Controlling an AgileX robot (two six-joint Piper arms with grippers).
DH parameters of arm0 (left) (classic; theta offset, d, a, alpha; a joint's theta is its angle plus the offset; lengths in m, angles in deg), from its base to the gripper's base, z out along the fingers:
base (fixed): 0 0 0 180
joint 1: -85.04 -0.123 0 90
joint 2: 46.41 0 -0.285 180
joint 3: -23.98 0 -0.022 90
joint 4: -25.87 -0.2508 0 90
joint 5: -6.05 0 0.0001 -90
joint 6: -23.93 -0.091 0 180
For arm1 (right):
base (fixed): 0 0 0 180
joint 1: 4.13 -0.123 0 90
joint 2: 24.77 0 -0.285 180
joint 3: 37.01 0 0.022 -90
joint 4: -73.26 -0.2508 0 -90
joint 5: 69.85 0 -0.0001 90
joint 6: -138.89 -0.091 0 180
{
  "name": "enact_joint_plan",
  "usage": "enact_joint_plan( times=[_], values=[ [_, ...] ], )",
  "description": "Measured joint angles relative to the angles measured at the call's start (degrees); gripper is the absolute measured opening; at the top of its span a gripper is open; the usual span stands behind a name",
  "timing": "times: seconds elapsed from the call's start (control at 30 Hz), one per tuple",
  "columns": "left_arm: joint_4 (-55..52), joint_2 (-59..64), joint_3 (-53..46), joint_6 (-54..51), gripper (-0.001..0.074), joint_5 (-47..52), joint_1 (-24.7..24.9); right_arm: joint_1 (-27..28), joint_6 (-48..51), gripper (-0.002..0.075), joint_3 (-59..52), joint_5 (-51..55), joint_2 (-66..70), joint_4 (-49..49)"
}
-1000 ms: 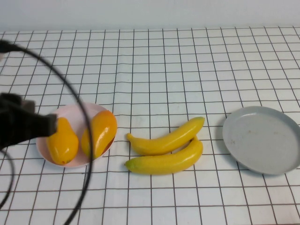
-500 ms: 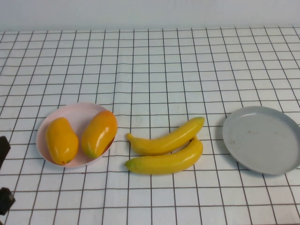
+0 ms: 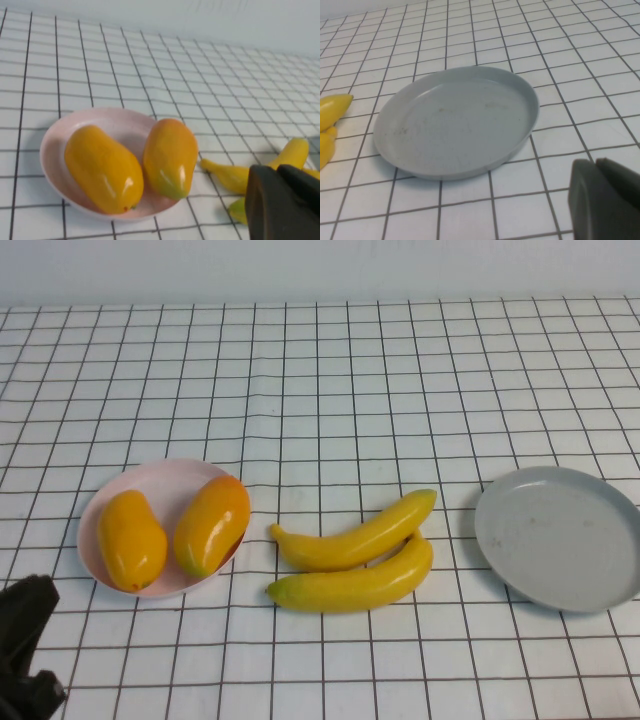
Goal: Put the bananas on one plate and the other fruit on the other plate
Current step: Put another type of fruit in the right plate
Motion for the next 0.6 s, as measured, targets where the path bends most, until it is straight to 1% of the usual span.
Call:
enact_joint_plan(
  times=[0.17,0.23,0.3,0.4,0.6],
  values=[
    [10.67,-1.90,-0.04,-12.74,-0.0002,1.79,-0.50,0.00,0.00,-0.0016,0.00,0.00,0.00,0.00],
    [13.62,-3.80,-0.04,-17.67,-0.0002,1.26,-2.34,0.00,0.00,-0.0017,0.00,0.00,0.00,0.00],
    [17.02,-5.71,-0.14,-22.64,-0.0002,0.09,-5.26,0.00,0.00,-0.0016,0.00,0.00,0.00,0.00],
    [23.04,-9.15,-1.98,-32.97,-0.0002,-5.60,-12.35,0.00,0.00,-0.0017,0.00,0.00,0.00,0.00],
    [38.93,-15.05,-10.40,-54.51,-0.0003,-22.81,-27.75,0.00,0.00,-0.0016,0.00,0.00,0.00,0.00]
  ],
)
